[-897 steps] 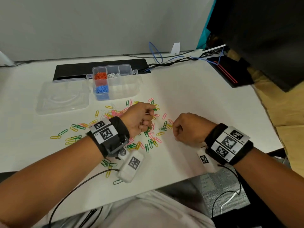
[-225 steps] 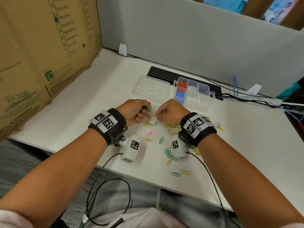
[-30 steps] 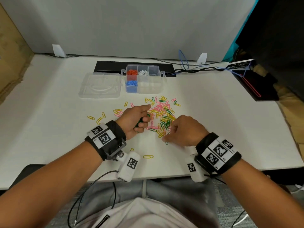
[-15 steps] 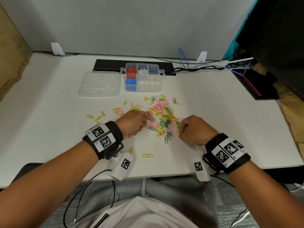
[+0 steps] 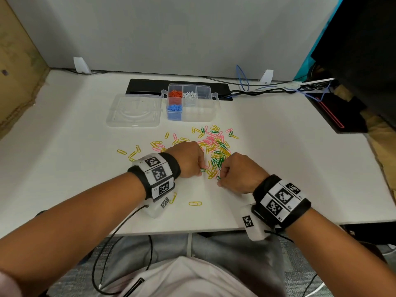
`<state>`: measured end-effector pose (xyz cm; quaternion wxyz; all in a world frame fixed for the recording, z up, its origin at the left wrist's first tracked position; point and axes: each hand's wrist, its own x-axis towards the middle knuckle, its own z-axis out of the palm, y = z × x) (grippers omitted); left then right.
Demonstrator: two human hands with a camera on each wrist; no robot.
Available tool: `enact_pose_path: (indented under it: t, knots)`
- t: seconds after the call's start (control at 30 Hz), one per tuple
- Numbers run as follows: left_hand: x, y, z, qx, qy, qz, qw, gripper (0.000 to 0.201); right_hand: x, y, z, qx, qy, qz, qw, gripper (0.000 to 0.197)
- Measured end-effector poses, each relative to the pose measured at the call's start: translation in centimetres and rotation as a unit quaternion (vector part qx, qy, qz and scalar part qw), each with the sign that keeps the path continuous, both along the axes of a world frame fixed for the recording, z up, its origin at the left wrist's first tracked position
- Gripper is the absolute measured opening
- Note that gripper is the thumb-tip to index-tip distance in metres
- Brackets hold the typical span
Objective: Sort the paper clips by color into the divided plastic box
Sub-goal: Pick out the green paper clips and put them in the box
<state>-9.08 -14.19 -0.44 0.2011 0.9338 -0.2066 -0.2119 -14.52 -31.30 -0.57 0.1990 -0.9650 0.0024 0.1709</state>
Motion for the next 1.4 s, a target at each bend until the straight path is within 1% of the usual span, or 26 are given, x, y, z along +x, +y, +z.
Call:
enact_pose_path:
  t: [0.1,0.23,0.37,0.43,0.5,0.57,0.67,0.77,0.87,0.97,1.07,1.13,1.17,1.2,1.23,1.27,1.3,1.33,1.37,1.4]
  knots:
    - [0.0,0.0,-0.1,0.021,-0.015,-0.001,1.0,0.006,-0.2,0.3,-0.2,0.006,0.001,0.013,1.0,0.008]
    - [-0.3,0.1,-0.4,0.045,-0.032,-0.005,0.998,0.011,-0.1,0.5,-0.2,0.007,0.015,0.025,1.0,0.011]
    - [-0.5,0.4,-0.1,0.029,-0.057,-0.032,0.997,0.003,-0.6,0.8,0.0,0.001,0.014,0.047,0.999,0.008]
    - [-0.5,0.6,0.0,0.019,-0.049,-0.042,0.998,0.01,-0.7,0.8,0.0,0.009,0.01,0.053,0.998,0.009]
    - [-0.5,0.8,0.1,0.019,-0.041,-0.043,0.998,0.007,-0.8,0.6,0.0,0.023,0.007,0.058,0.998,0.011]
    - [-0.6,1.0,0.1,0.023,-0.043,-0.043,0.998,0.002,-0.9,0.4,0.0,0.037,0.008,0.06,0.997,0.009]
    - [-0.8,1.4,0.2,0.044,-0.042,-0.042,0.997,0.007,-1.1,0.0,-0.1,0.063,0.006,0.052,0.997,0.006]
    - [-0.9,1.6,0.2,0.074,-0.016,-0.051,0.996,0.017,-1.2,-0.4,-0.2,0.09,-0.003,0.043,0.995,0.003]
    - [-0.6,1.7,0.1,0.08,0.024,-0.049,0.995,0.024,-1.2,-0.9,-0.3,0.125,-0.006,0.031,0.992,0.009]
    - [-0.8,1.6,0.2,0.088,0.048,-0.056,0.993,0.025,-0.9,-1.4,-0.6,0.179,-0.014,0.02,0.983,0.018]
    - [-1.0,1.5,0.2,0.095,0.061,-0.056,0.992,0.023,-0.6,-1.7,-0.6,0.228,-0.033,0.001,0.973,0.022]
    - [-1.1,1.3,0.3,0.065,0.082,-0.032,0.994,0.027,-0.6,-1.6,-0.4,0.269,-0.05,-0.012,0.962,0.021]
    - [-1.1,1.2,0.6,0.015,0.111,0.0,0.994,0.029,-0.7,-1.4,-0.2,0.293,-0.059,-0.018,0.954,0.021]
    - [-1.1,1.0,0.8,-0.073,0.167,0.053,0.982,0.028,-0.7,-1.2,0.1,0.317,-0.068,-0.022,0.946,0.021]
    - [-1.1,0.9,1.1,-0.183,0.246,0.118,0.945,0.026,-0.8,-0.9,0.5,0.341,-0.077,-0.025,0.937,0.022]
    - [-1.1,0.7,1.3,-0.288,0.332,0.176,0.881,0.022,-1.0,-0.5,0.9,0.363,-0.085,-0.027,0.927,0.024]
    - [-1.1,0.7,1.4,-0.368,0.405,0.212,0.81,0.018,-1.1,-0.1,1.3,0.385,-0.093,-0.029,0.918,0.025]
    - [-1.1,0.5,1.3,-0.417,0.456,0.232,0.751,0.012,-1.2,0.3,1.7,0.407,-0.099,-0.03,0.908,0.026]
    - [-1.3,0.4,1.1,-0.445,0.487,0.243,0.711,0.007,-1.3,0.7,2.0,0.424,-0.104,-0.029,0.899,0.027]
    - [-1.5,0.1,0.7,-0.461,0.505,0.245,0.688,0.002,-1.5,1.0,2.2,0.434,-0.111,-0.022,0.894,0.027]
